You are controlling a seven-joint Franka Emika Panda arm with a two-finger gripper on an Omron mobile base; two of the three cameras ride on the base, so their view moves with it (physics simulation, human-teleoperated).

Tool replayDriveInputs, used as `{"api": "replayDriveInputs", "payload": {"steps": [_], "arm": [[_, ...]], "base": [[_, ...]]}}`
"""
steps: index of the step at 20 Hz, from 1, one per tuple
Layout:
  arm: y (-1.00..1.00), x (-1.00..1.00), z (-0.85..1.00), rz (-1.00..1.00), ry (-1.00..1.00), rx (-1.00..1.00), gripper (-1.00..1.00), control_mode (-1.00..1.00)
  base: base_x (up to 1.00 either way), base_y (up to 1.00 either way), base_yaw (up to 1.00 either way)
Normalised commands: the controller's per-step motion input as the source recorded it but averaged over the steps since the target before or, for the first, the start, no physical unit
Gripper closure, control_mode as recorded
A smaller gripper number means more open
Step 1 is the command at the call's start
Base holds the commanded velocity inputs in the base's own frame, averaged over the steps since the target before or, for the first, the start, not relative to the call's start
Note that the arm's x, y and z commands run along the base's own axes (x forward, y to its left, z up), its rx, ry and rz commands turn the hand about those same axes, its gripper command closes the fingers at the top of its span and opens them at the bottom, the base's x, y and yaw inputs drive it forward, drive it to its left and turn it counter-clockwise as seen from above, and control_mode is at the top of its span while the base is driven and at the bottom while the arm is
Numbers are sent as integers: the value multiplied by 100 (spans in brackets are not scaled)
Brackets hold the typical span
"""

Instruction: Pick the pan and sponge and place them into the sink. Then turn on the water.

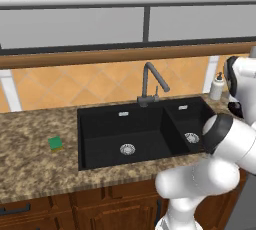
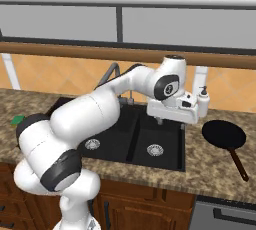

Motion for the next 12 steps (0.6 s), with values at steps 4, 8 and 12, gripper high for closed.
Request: {"api": "replayDriveInputs", "payload": {"steps": [4, 8, 12], "arm": [[-100, 0, -62, -4, 0, 0, -100, -100], [-62, 0, -23, 0, 0, 1, -100, -100], [-5, 0, 0, 0, 0, 1, -100, -100]], "base": [[0, 0, 0], [0, 0, 0], [0, 0, 0]]}}
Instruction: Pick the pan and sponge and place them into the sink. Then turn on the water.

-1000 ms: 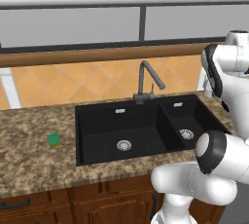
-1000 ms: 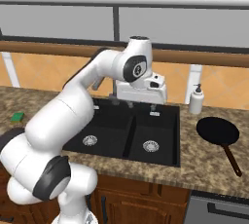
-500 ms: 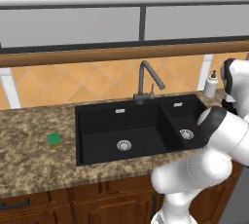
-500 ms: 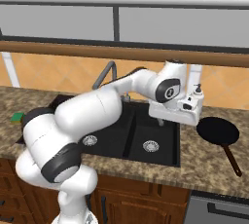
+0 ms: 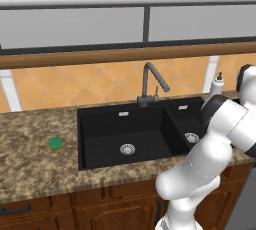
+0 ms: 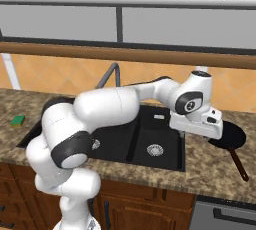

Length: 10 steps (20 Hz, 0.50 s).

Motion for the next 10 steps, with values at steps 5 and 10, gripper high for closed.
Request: {"api": "replayDriveInputs", "payload": {"steps": [5, 10], "arm": [[-37, 0, -6, 0, 0, 2, -100, -100], [-30, 0, -24, 1, 0, 0, -100, -100]], "base": [[0, 0, 0], [0, 0, 0]]}}
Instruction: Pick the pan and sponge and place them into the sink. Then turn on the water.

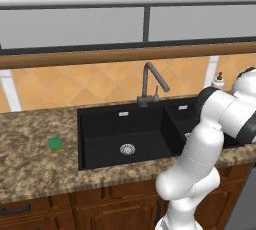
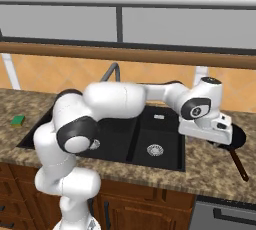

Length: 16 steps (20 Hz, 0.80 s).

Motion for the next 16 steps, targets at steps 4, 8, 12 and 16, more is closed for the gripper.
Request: {"api": "replayDriveInputs", "payload": {"steps": [4, 8, 12, 16], "arm": [[-24, 0, -9, 4, 3, 0, -100, -100], [-39, 3, -13, 4, 4, 0, -100, -100], [-42, 13, -16, 4, 6, 0, -100, -100], [-22, 34, -18, 2, 3, 3, -100, -100]], "base": [[0, 0, 0], [0, 0, 0], [0, 0, 0], [0, 0, 0]]}}
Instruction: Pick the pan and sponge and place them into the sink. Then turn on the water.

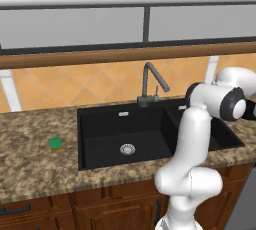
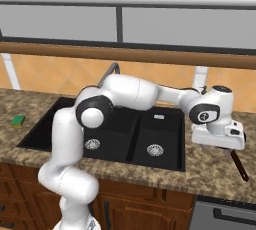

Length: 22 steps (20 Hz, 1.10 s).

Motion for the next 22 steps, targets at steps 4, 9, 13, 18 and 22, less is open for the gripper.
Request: {"api": "replayDriveInputs", "payload": {"steps": [4, 9, 13, 18, 22], "arm": [[-16, 26, -6, 2, 3, 5, -100, -100], [-18, 21, -7, 2, 4, 2, -100, -100], [-12, 23, -25, 1, 1, 0, -100, -100], [-14, 18, -31, 2, 0, 0, -100, -100], [-14, 17, -44, 4, -3, 0, -100, -100]], "base": [[0, 0, 0], [0, 0, 0], [0, 0, 0], [0, 0, 0], [0, 0, 0]]}}
